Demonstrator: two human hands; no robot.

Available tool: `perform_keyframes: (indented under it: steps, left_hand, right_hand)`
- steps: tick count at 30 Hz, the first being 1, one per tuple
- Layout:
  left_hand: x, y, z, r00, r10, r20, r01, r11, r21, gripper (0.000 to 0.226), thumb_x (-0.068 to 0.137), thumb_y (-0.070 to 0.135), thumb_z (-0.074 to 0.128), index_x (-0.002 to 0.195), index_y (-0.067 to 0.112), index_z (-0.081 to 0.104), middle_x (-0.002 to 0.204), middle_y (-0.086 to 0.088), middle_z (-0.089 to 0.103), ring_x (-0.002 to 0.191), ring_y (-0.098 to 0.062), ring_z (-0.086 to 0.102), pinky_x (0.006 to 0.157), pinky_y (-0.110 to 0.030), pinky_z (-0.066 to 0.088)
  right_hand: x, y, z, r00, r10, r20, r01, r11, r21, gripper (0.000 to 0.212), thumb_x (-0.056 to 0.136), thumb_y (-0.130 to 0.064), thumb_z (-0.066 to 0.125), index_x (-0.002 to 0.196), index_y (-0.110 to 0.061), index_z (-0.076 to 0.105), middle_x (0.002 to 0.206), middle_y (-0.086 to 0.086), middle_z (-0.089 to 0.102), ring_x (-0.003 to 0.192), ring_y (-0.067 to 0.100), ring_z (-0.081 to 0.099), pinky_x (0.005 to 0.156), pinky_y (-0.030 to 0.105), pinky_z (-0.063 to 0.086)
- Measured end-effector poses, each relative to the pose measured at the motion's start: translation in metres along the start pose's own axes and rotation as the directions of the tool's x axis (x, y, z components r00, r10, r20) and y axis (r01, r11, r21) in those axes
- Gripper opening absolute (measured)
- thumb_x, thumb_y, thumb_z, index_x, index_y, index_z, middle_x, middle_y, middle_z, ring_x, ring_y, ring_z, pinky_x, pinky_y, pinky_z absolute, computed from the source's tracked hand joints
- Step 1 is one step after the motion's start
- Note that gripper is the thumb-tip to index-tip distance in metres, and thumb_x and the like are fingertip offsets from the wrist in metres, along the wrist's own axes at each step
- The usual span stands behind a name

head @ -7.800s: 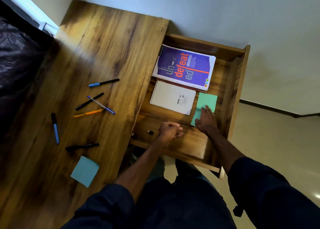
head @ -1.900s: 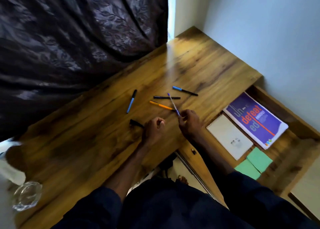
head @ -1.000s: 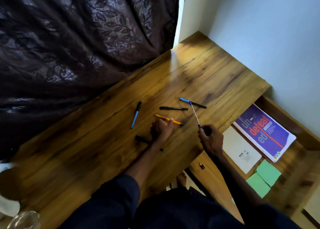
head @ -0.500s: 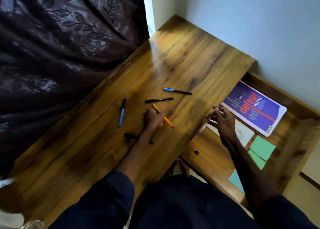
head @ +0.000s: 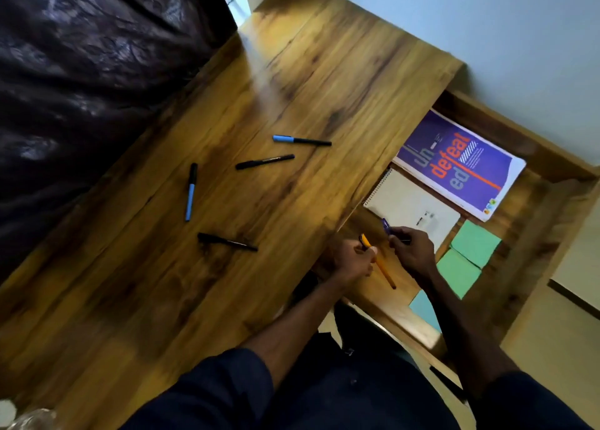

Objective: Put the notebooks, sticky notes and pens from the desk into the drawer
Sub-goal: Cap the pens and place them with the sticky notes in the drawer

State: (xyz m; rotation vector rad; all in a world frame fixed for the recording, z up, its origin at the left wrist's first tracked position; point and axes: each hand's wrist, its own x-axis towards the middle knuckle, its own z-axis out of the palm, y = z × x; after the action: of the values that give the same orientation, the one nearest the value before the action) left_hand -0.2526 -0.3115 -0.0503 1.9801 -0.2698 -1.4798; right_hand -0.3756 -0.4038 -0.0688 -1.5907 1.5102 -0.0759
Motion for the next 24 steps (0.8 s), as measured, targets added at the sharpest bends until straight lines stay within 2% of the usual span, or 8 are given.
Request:
perform_keyframes:
  steps: [4,5,7,9,17,21,22,24]
  left_hand:
    - [0.021,-0.025,0.019,0.988,-0.115,-0.1,0.114,0.993,-0.009,0.017,0.092,0.016,0.07,0.083,0.001,0.066,0.064,-0.011,0.061,0.03,-0.002,0.052,0.037,-0.016,0.046]
    - [0.027,-0.029,0.024,0.982,-0.139,-0.13,0.137,0.99,-0.019,0.021,0.09,0.019,0.072,0.085,-0.001,0.068,0.07,-0.013,0.065,0.037,-0.006,0.059,0.041,-0.017,0.05]
    - [0.045,-0.039,0.032,0.966,-0.172,-0.194,0.176,0.984,0.006,0.038,0.084,0.028,0.077,0.101,-0.005,0.07,0.096,-0.017,0.072,0.079,-0.026,0.075,0.07,-0.03,0.062]
    - [0.069,-0.048,0.044,0.942,-0.22,-0.252,0.225,0.974,-0.011,0.049,0.085,0.025,0.077,0.124,0.0,0.061,0.12,-0.016,0.067,0.108,-0.034,0.069,0.091,-0.044,0.058]
    - [0.072,-0.024,0.053,0.932,-0.257,-0.257,0.259,0.966,-0.027,0.043,0.093,0.017,0.069,0.129,0.0,0.052,0.119,-0.013,0.063,0.098,-0.029,0.071,0.084,-0.041,0.061]
    - [0.053,-0.015,0.046,0.96,-0.229,-0.164,0.231,0.973,-0.007,0.045,0.108,0.02,0.043,0.147,-0.001,0.039,0.145,-0.015,0.05,0.131,-0.031,0.053,0.083,-0.008,0.049]
    - [0.046,-0.014,0.044,0.968,-0.22,-0.124,0.218,0.975,-0.031,0.045,0.11,0.018,0.034,0.151,-0.002,0.033,0.152,-0.018,0.042,0.139,-0.032,0.043,0.093,-0.011,0.04]
    - [0.063,-0.032,0.045,0.96,-0.229,-0.163,0.227,0.973,-0.027,0.047,0.107,0.024,0.046,0.147,0.001,0.04,0.143,-0.02,0.052,0.13,-0.032,0.054,0.102,-0.028,0.046]
  right_hand:
    - [0.0,0.01,0.007,1.0,-0.003,-0.011,0.002,0.998,-0.066,0.022,0.087,-0.008,0.073,0.108,-0.009,0.078,0.104,0.013,0.077,0.099,0.027,0.071,0.086,0.024,0.043]
    - [0.0,0.012,0.01,1.0,-0.007,0.003,0.007,0.997,-0.08,0.022,0.087,-0.008,0.073,0.109,-0.008,0.078,0.104,0.013,0.077,0.098,0.027,0.071,0.085,0.023,0.042]
    - [0.001,0.017,0.015,0.999,-0.024,0.024,0.026,0.995,-0.101,0.022,0.087,-0.007,0.072,0.109,-0.007,0.077,0.104,0.013,0.077,0.095,0.026,0.071,0.083,0.023,0.042]
    - [0.003,0.021,0.019,0.998,-0.041,0.038,0.045,0.992,-0.119,0.022,0.088,-0.007,0.071,0.109,-0.006,0.077,0.104,0.013,0.077,0.087,0.02,0.066,0.081,0.024,0.041]
    - [0.004,0.036,0.026,0.998,-0.053,0.024,0.056,0.99,-0.131,0.021,0.087,-0.007,0.071,0.108,-0.006,0.077,0.099,0.011,0.077,0.081,0.015,0.061,0.076,0.025,0.04]
    - [0.01,0.033,0.026,0.998,-0.066,0.004,0.066,0.987,-0.149,0.018,0.085,-0.007,0.071,0.102,-0.006,0.078,0.093,0.01,0.076,0.077,0.016,0.06,0.073,0.025,0.041]
    - [0.011,0.032,0.027,0.998,-0.066,0.009,0.067,0.985,-0.156,0.017,0.085,-0.006,0.071,0.101,-0.005,0.077,0.093,0.01,0.076,0.076,0.017,0.06,0.073,0.025,0.041]
    - [0.015,0.03,0.029,0.998,-0.061,0.022,0.064,0.983,-0.175,0.016,0.085,-0.007,0.072,0.1,-0.004,0.077,0.092,0.011,0.076,0.077,0.02,0.061,0.073,0.027,0.043]
